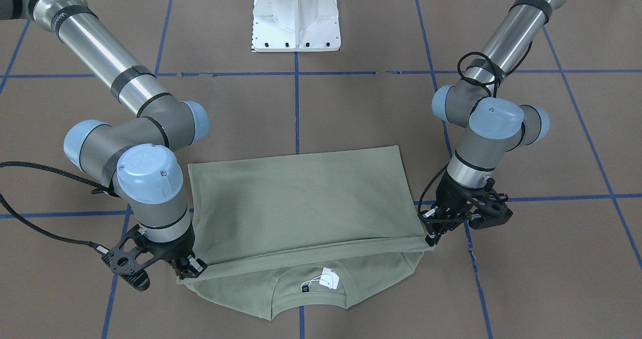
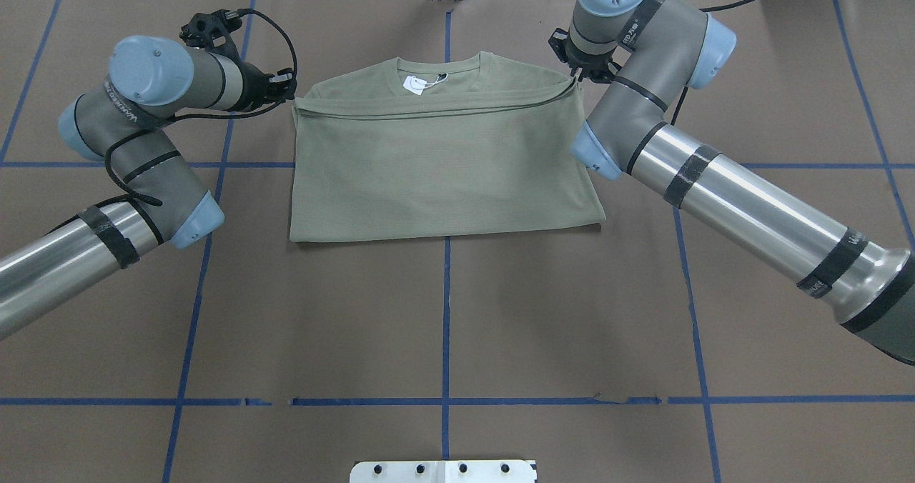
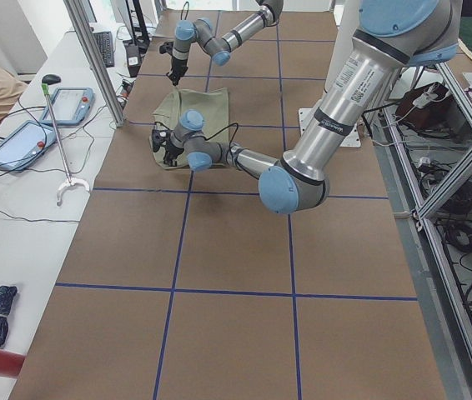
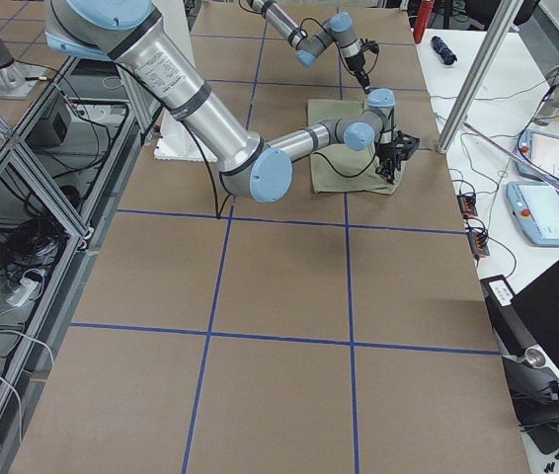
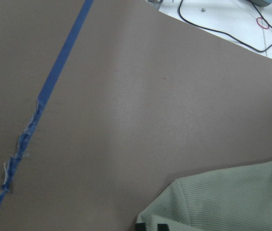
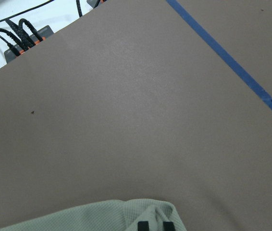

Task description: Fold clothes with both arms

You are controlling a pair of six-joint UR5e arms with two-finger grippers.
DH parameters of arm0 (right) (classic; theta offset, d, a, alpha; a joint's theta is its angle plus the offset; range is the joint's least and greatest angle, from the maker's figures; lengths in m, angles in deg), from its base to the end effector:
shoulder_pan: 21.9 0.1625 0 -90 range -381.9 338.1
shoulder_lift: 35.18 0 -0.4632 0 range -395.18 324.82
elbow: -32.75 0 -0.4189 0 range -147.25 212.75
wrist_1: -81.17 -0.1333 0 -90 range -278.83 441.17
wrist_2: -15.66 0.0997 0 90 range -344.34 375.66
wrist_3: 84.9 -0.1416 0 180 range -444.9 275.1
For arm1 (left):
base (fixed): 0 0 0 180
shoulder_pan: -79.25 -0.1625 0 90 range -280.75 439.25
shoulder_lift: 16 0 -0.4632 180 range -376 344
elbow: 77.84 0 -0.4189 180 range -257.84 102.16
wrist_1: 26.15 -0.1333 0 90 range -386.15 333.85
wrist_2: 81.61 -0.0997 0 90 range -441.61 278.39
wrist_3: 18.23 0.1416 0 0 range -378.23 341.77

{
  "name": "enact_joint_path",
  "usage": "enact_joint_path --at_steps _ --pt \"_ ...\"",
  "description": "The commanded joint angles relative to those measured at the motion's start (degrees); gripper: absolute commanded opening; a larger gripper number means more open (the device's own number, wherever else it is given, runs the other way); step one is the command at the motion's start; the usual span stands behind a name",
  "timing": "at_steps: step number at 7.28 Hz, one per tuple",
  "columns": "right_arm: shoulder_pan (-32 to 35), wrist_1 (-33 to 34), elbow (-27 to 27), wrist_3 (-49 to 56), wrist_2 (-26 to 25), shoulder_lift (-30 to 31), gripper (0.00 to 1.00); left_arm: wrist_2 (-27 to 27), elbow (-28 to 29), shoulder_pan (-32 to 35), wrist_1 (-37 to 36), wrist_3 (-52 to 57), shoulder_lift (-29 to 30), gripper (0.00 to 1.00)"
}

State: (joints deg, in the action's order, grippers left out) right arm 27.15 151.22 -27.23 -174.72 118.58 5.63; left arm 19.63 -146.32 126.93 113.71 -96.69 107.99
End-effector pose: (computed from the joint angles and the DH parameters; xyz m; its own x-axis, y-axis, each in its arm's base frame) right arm -0.5201 -0.7544 0.3718 0.5105 0.5836 0.6315 -0.6421 0.7472 -0.1715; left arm 0.4856 -0.6902 0.4323 0.4282 -0.1788 -0.8858 0.5341 0.8408 0.0885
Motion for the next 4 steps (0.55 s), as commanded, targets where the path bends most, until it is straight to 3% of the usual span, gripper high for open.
enact_joint_path --at_steps 1,2,4 --pt "0.3 0.0 -0.6 -0.1 0.1 0.1 0.35 0.1 0.0 1.3 1.5 -0.1 0.0 0.35" --pt "0.5 0.0 -4.1 -0.7 1.2 1.4 0.43 0.4 -0.1 1.6 2.3 -0.3 0.0 0.35" --pt "-1.0 -0.1 -21.5 -3.2 7.4 14.8 0.54 0.5 -0.5 1.7 2.4 -0.6 -0.1 0.37"
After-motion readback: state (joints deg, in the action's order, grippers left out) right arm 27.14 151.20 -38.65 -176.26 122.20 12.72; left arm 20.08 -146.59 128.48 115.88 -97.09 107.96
